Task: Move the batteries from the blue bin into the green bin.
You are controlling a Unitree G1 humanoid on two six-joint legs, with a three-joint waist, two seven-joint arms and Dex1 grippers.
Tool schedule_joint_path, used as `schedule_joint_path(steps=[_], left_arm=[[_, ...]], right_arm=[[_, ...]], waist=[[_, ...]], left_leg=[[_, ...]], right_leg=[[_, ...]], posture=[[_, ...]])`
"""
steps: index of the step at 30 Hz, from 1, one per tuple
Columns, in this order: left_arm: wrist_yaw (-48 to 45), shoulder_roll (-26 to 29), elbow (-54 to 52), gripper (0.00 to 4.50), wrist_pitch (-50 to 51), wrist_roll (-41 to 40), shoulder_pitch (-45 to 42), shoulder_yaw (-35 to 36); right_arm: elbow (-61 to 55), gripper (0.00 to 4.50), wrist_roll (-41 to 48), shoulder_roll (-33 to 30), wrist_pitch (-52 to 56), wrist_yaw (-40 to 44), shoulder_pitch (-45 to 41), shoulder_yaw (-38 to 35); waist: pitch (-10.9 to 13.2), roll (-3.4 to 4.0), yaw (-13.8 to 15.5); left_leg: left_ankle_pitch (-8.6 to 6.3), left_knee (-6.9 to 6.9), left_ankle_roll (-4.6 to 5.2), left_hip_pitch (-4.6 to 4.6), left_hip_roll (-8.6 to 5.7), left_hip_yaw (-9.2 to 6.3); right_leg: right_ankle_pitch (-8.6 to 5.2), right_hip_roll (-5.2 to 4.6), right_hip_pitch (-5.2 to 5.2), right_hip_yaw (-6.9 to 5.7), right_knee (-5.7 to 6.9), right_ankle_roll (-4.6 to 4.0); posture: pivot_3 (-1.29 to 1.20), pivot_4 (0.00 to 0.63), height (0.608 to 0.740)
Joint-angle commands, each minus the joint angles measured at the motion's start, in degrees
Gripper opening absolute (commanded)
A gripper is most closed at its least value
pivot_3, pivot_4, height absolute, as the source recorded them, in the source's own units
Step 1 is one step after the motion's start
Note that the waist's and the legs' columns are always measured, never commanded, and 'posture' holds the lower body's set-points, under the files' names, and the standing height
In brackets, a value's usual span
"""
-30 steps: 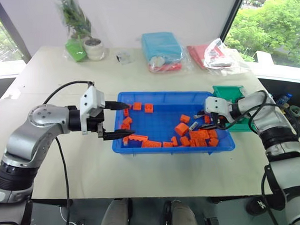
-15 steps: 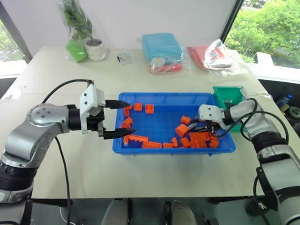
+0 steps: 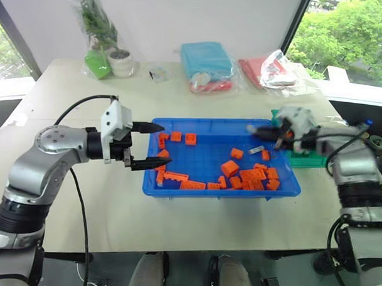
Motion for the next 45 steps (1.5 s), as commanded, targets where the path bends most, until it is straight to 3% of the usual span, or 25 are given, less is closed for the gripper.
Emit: schedule_joint_path(steps=[1, 2, 8, 11, 15, 18, 23, 30, 39, 43, 45], left_arm=[[-0.09, -0.19, -0.31, 4.50, -1.04, 0.37, -1.55, 0.37], [-0.15, -0.38, -0.19, 4.50, -1.11, 0.43, -1.79, 0.17], [-0.55, -1.87, 1.34, 4.50, -1.73, 1.19, -3.70, -1.02], [-0.68, -2.24, 1.51, 4.50, -1.74, 1.41, -4.12, -1.15], [-0.76, -2.25, 1.59, 4.50, -1.84, 1.39, -4.27, -1.22], [-0.72, -2.22, 1.56, 4.50, -1.85, 1.45, -4.40, -1.33], [-0.35, -1.99, 0.70, 4.50, -1.41, 1.17, -4.18, -1.07], [0.96, -1.12, -1.59, 4.50, -0.53, 0.53, -2.55, 0.44], [2.47, -0.44, -3.58, 4.50, 0.12, 0.15, -0.76, 1.99], [2.46, -0.17, -3.57, 4.50, 0.12, 0.07, -0.78, 2.28], [2.28, -0.10, -3.09, 4.50, -0.07, 0.19, -1.16, 2.27]], right_arm=[[-1.83, 0.04, -0.37, -2.89, 4.14, -6.63, -0.52, -4.02], [-1.29, 0.04, -1.14, -4.13, 4.50, -7.86, -0.05, -4.27], [-1.41, 3.03, -2.68, -6.43, 6.17, -10.30, 1.84, -1.50], [-1.74, 3.03, -1.18, -6.45, 5.10, -7.72, -0.20, -0.49], [-2.08, 3.03, 0.03, -7.45, -3.52, 2.37, -1.95, 3.58], [2.10, 3.03, -2.89, -8.75, -13.60, 11.01, -2.96, 9.74], [15.08, 3.03, -9.00, -5.91, -24.53, 17.69, -9.80, 18.53], [35.30, 3.03, -18.87, -1.27, -38.88, 17.42, -18.42, 25.80], [49.06, 3.03, -23.78, 3.04, -44.24, 10.81, -21.75, 26.02], [50.23, 1.68, -23.74, 3.56, -44.72, 10.81, -21.23, 24.90], [49.95, 1.68, -23.74, 3.86, -45.02, 11.14, -20.77, 24.67]], waist=[[0.00, -0.01, -0.03], [0.00, 0.00, -0.04], [0.00, 0.00, -0.36], [0.01, 0.02, -0.69], [0.02, 0.03, -0.77], [0.01, 0.01, -0.45], [0.02, 0.01, -0.35], [0.03, 0.02, -0.53], [-0.20, -0.35, -0.86], [-0.27, -0.48, -1.52], [-0.28, -0.48, -1.55]], left_leg=[[0.00, 0.00, 0.00, 0.00, 0.00, 0.00], [-0.01, -0.01, 0.00, 0.00, 0.00, 0.01], [0.00, -0.04, 0.02, -0.05, 0.00, 0.09], [0.01, -0.05, 0.03, -0.04, 0.04, 0.17], [0.01, -0.07, 0.03, -0.04, 0.06, 0.18], [0.00, -0.06, 0.03, -0.04, 0.06, 0.18], [0.00, 0.03, 0.03, -0.04, 0.05, 0.19], [0.01, -0.05, 0.02, -0.05, 0.05, 0.20], [0.01, -0.01, 0.01, 0.10, 0.06, 0.19], [0.00, 0.05, 0.01, 0.16, 0.07, 0.16], [0.00, 0.06, 0.01, 0.16, 0.07, 0.15]], right_leg=[[-0.01, 0.00, -0.01, 0.00, -0.01, -0.01], [-0.01, 0.00, -0.01, 0.00, -0.01, -0.01], [0.00, 0.00, 0.09, 0.05, 0.03, 0.01], [0.01, 0.01, -0.01, 0.10, 0.11, 0.02], [0.01, 0.03, -0.04, 0.10, 0.09, 0.02], [-0.10, 0.03, 0.00, 0.10, 0.05, 0.21], [-0.14, 0.00, -0.03, 0.11, 0.00, 0.20], [0.02, 0.03, -0.02, 0.13, 0.08, -0.01], [0.02, 0.05, 0.09, 0.13, 0.11, -0.01], [0.02, 0.05, 0.26, 0.13, 0.11, -0.03], [0.02, 0.05, 0.25, 0.13, 0.13, -0.03]], posture=[[0.00, 0.150, 0.683], [0.00, 0.150, 0.683], [0.00, 0.150, 0.683], [0.00, 0.150, 0.683], [0.00, 0.150, 0.683], [0.00, 0.150, 0.683], [0.00, 0.150, 0.683], [0.00, 0.150, 0.683], [0.00, 0.150, 0.683], [0.00, 0.150, 0.683], [0.00, 0.150, 0.683]])
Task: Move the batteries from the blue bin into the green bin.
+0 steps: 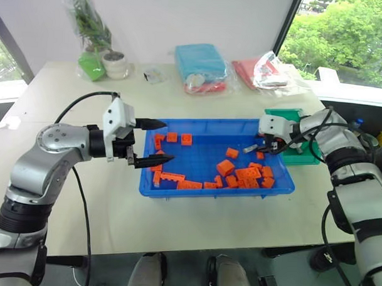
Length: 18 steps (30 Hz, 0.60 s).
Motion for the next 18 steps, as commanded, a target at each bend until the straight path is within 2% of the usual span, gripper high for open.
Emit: schedule_joint_path(steps=[1, 8, 12, 18], left_arm=[[-0.08, 0.81, -0.81, 4.50, -0.49, -0.69, -0.96, 2.06], [-0.56, 0.03, 0.96, 4.50, -1.35, -0.15, -2.89, 0.94], [-0.94, -0.47, 1.98, 4.50, -1.93, 0.22, -3.60, 0.42], [-0.80, -1.42, 2.17, 4.50, -2.47, 0.56, -3.81, -0.10]], right_arm=[[0.91, 1.68, -0.40, 0.89, -0.19, -0.06, 1.30, -0.51], [-2.65, 1.68, -0.01, 2.68, 1.51, 0.52, 1.79, -1.17], [-5.48, 3.54, -1.30, 2.43, 0.89, 1.01, 2.31, -0.47], [-6.31, 3.54, -4.13, 3.67, -0.11, 2.37, 1.44, 2.20]], waist=[[0.00, 0.00, -0.06], [-0.05, -0.09, -0.32], [-0.04, -0.06, -0.28], [-0.04, -0.06, -0.24]], left_leg=[[0.00, 0.00, 0.00, 0.01, 0.00, -0.01], [0.00, -0.01, 0.00, 0.03, 0.01, -0.01], [0.00, -0.03, 0.00, 0.01, 0.02, 0.01], [0.00, -0.03, 0.00, 0.00, 0.02, 0.04]], right_leg=[[0.00, 0.00, 0.00, 0.00, 0.03, 0.00], [0.01, 0.01, -0.01, 0.00, 0.06, 0.01], [0.01, 0.01, -0.10, 0.00, 0.14, 0.00], [0.00, 0.00, -0.15, 0.04, 0.18, 0.00]], posture=[[0.00, 0.150, 0.683], [0.00, 0.150, 0.683], [0.00, 0.150, 0.683], [0.00, 0.150, 0.683]])
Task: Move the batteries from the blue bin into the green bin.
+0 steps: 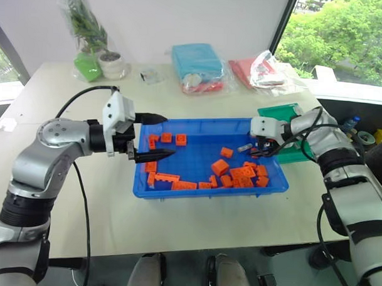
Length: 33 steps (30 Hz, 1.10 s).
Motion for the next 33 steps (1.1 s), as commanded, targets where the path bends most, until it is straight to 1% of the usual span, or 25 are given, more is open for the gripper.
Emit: schedule_joint_path(steps=[1, 5, 8, 13, 22, 23, 24, 26, 29, 30, 33], left_arm=[[0.12, -0.24, -0.51, 4.50, -1.02, 0.29, -1.21, 0.39], [0.75, -0.48, -0.90, 4.50, -1.11, 0.30, -0.78, 0.88], [1.30, -0.15, -1.56, 4.50, -0.86, 0.04, -0.01, 1.64], [1.81, 0.28, -2.28, 4.50, -0.78, -0.24, 1.20, 2.38], [2.68, 0.12, -2.25, 4.50, -0.67, -0.39, 0.53, 2.24], [2.66, 0.15, -2.17, 4.50, -0.70, -0.38, 0.47, 2.28], [2.64, 0.20, -2.16, 4.50, -0.69, -0.41, 0.45, 2.34], [2.66, 0.30, -2.42, 4.50, -0.67, -0.46, 0.69, 2.45], [2.56, 0.41, -2.60, 4.50, -0.72, -0.44, 1.00, 2.47], [2.48, 0.44, -2.45, 4.50, -0.76, -0.39, 0.94, 2.41], [2.31, 0.51, -2.21, 4.50, -0.79, -0.30, 0.76, 2.29]], right_arm=[[0.27, 3.54, -1.95, 1.85, -0.31, 0.44, -0.43, 2.05], [1.26, 3.54, -4.23, 2.87, -0.48, 0.41, -2.58, 3.65], [0.87, 3.54, -3.63, 3.41, 0.82, 1.54, -4.25, 3.13], [0.10, 3.54, -3.80, 3.43, -0.02, 3.39, -3.95, 3.64], [7.60, 3.54, -6.53, 5.77, 0.54, -1.62, -6.21, 4.59], [8.11, 3.04, -6.46, 5.94, 0.74, -1.63, -6.39, 4.45], [8.49, 2.78, -6.22, 6.07, 0.84, -1.19, -6.46, 4.25], [8.75, 1.88, -5.66, 6.24, 1.11, -0.57, -6.37, 3.77], [7.79, 0.37, -3.54, 6.62, 2.33, 1.27, -5.74, 2.21], [6.75, 0.00, -2.03, 6.76, 2.94, 2.47, -5.28, 1.14], [0.39, 0.01, 4.88, 7.33, 6.86, 6.26, -3.06, -3.91]], waist=[[0.00, 0.00, 0.00], [0.04, 0.06, 0.08], [0.10, 0.17, 0.32], [0.17, 0.27, 0.12], [0.15, 0.24, 0.13], [0.14, 0.22, 0.11], [0.13, 0.22, 0.10], [0.13, 0.22, 0.09], [0.14, 0.23, 0.10], [0.14, 0.23, 0.10], [0.15, 0.24, 0.11]], left_leg=[[0.00, 0.00, 0.00, 0.00, 0.00, 0.00], [0.00, 0.00, 0.00, 0.00, 0.00, 0.00], [0.00, 0.02, 0.00, -0.05, -0.03, 0.00], [0.00, -0.01, 0.00, -0.08, -0.04, 0.01], [0.01, 0.00, 0.00, -0.06, -0.03, 0.02], [0.01, 0.00, 0.00, -0.06, -0.03, 0.02], [0.01, 0.00, 0.00, -0.06, -0.03, 0.02], [0.01, 0.00, 0.00, -0.06, -0.03, 0.02], [0.01, 0.00, 0.00, -0.06, -0.03, 0.02], [0.01, 0.00, 0.00, -0.06, -0.03, 0.02], [0.01, 0.00, 0.00, -0.06, -0.03, 0.03]], right_leg=[[0.00, 0.00, 0.00, 0.00, 0.00, 0.00], [0.00, 0.00, -0.01, 0.00, 0.00, 0.00], [0.00, -0.03, -0.03, 0.02, 0.01, 0.00], [0.00, -0.02, -0.09, 0.04, 0.01, 0.00], [0.00, -0.01, -0.10, 0.05, 0.05, -0.01], [0.00, -0.01, -0.10, 0.05, 0.05, -0.01], [0.00, -0.01, -0.10, 0.05, 0.05, -0.01], [0.00, -0.01, -0.10, 0.05, 0.06, -0.01], [0.00, -0.01, -0.10, 0.06, 0.09, -0.01], [0.00, -0.01, -0.11, 0.07, 0.09, -0.01], [0.01, -0.01, -0.11, 0.07, 0.11, -0.01]], posture=[[0.00, 0.150, 0.683], [0.00, 0.150, 0.683], [0.00, 0.150, 0.683], [0.00, 0.150, 0.683], [0.00, 0.150, 0.683], [0.00, 0.150, 0.683], [0.00, 0.150, 0.683], [0.00, 0.150, 0.683], [0.00, 0.150, 0.683], [0.00, 0.150, 0.683], [0.00, 0.150, 0.683]])
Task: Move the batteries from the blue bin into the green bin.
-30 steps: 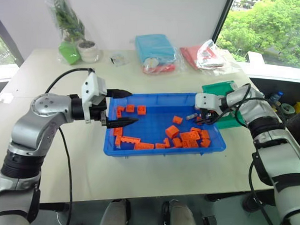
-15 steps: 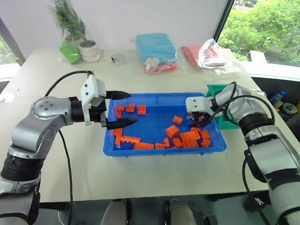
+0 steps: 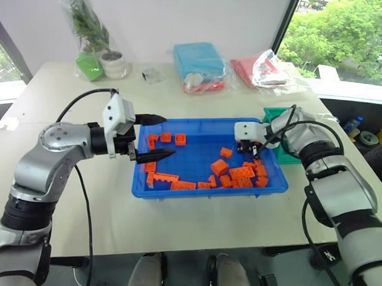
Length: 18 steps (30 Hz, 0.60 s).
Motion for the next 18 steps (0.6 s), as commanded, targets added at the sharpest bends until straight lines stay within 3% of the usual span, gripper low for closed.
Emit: schedule_joint_path(steps=[1, 5, 9, 17, 18], left_arm=[[-0.05, 0.77, -1.20, 4.50, -0.69, -0.25, -0.92, 1.75], [-0.50, 1.00, -0.83, 4.50, -0.70, -0.39, -0.88, 1.75], [-0.96, 0.84, -0.39, 4.50, -0.81, -0.34, -0.88, 1.26], [-2.48, -0.09, 2.24, 4.50, -1.67, 0.36, -2.41, 0.01], [-2.79, -0.09, 2.71, 4.50, -1.87, 0.46, -2.59, -0.07]], right_arm=[[-10.06, 0.01, 9.73, 0.84, 7.16, 3.69, 2.18, -7.39], [-30.51, 0.01, 18.62, -0.04, 23.96, 0.11, 8.15, -15.75], [-47.10, 0.01, 21.20, -4.09, 36.75, -6.92, 14.38, -21.50], [-54.95, 0.01, 20.54, -14.77, 45.40, -19.69, 23.24, -29.50], [-54.80, 0.51, 20.55, -15.25, 45.63, -20.90, 24.03, -29.83]], waist=[[0.01, 0.01, 0.00], [0.04, 0.07, 0.15], [0.04, 0.06, 0.99], [0.07, 0.11, 1.51], [0.07, 0.11, 1.38]], left_leg=[[0.00, 0.00, 0.00, 0.00, 0.00, 0.00], [0.01, 0.01, -0.01, -0.01, 0.01, 0.00], [-0.01, 0.01, -0.02, -0.02, 0.00, -0.05], [-0.08, 0.01, -0.10, -0.06, 0.01, 0.09], [-0.02, -0.01, -0.01, -0.09, 0.02, 0.12]], right_leg=[[0.00, 0.00, 0.00, 0.00, 0.01, 0.00], [0.01, -0.04, -0.06, 0.01, 0.32, 0.00], [-0.01, -0.06, -0.08, 0.00, 0.29, -0.01], [-0.14, -0.06, -0.10, -0.03, -0.37, -0.17], [-0.08, -0.06, -0.02, -0.03, -0.35, -0.21]], posture=[[0.00, 0.150, 0.683], [0.00, 0.150, 0.683], [0.00, 0.150, 0.683], [0.00, 0.150, 0.683], [0.00, 0.150, 0.683]])
